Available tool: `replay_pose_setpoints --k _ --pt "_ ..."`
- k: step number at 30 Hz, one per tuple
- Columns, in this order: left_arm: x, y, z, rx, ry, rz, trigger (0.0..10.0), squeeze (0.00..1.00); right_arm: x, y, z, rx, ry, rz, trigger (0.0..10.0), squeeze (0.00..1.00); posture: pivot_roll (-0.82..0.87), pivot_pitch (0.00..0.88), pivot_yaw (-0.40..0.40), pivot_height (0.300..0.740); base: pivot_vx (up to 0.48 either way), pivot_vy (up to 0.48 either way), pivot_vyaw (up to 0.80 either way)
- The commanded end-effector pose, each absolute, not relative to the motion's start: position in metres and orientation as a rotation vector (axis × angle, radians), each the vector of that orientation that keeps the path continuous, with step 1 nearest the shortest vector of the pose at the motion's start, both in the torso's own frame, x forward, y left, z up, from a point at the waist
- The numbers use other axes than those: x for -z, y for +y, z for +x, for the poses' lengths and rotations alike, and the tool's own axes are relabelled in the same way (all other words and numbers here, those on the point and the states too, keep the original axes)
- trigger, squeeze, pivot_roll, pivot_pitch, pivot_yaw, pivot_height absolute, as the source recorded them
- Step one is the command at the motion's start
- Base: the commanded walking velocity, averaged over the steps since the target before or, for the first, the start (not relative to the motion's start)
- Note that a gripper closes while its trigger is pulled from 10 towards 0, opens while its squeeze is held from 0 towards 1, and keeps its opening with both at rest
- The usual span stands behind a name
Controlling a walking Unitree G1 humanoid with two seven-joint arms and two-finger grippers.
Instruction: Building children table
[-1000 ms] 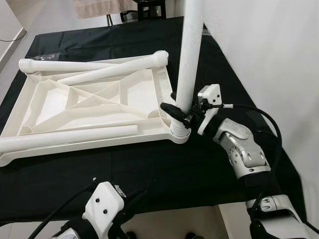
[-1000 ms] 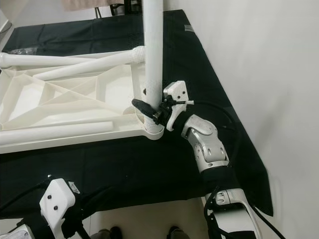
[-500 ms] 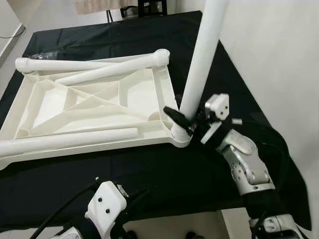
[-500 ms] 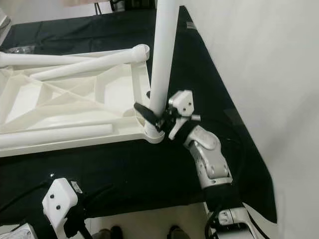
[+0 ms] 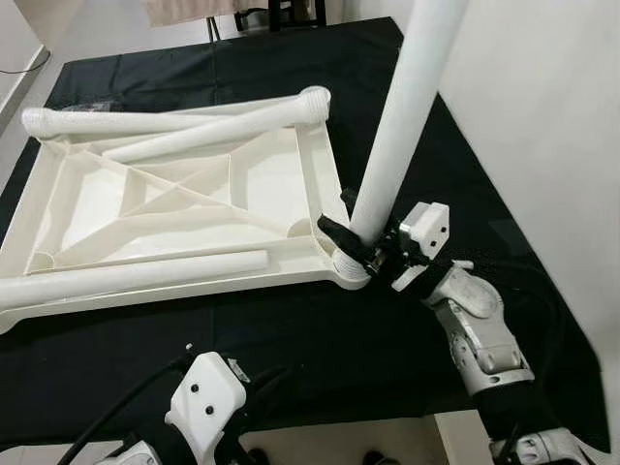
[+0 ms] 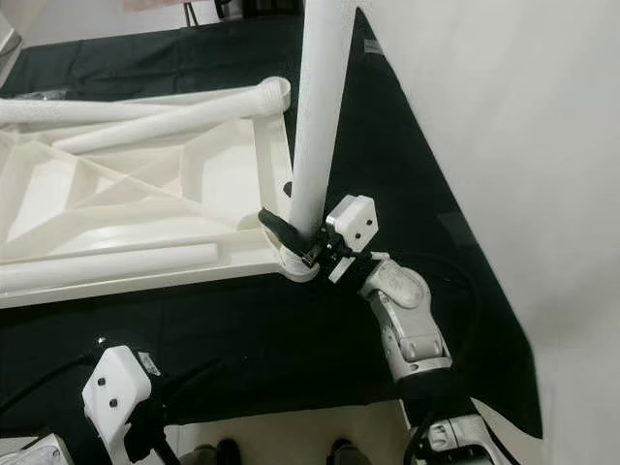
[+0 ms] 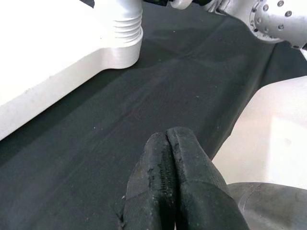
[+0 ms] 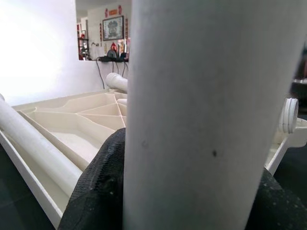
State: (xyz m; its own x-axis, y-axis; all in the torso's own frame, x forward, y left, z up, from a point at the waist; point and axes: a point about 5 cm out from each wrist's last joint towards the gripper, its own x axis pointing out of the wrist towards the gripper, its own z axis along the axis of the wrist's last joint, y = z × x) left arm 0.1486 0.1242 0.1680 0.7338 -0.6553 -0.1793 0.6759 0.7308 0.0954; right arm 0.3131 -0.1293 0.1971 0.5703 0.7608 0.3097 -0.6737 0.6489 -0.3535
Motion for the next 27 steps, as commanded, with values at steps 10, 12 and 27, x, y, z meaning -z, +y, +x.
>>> replay_pose_setpoints --k 10,12,27 --pt "-0.165 0.125 0.144 0.748 0.171 0.164 10.0 0.0 -0.146 -0.142 0.309 -0.928 -0.165 -0.42 10.0 0.0 0.09 0.295 0.039 0.74 0.0 0.0 0.0" --pt "-0.164 0.125 0.144 0.748 0.172 0.164 10.0 0.0 -0.148 -0.141 0.309 -0.951 -0.135 -0.365 10.0 0.0 0.09 0.288 0.039 0.74 0.0 0.0 0.0" --pt "-0.163 0.124 0.146 0.751 0.172 0.165 10.0 0.0 -0.183 -0.131 0.307 -1.141 0.052 0.215 10.0 0.0 0.08 0.274 0.034 0.74 0.0 0.0 0.0"
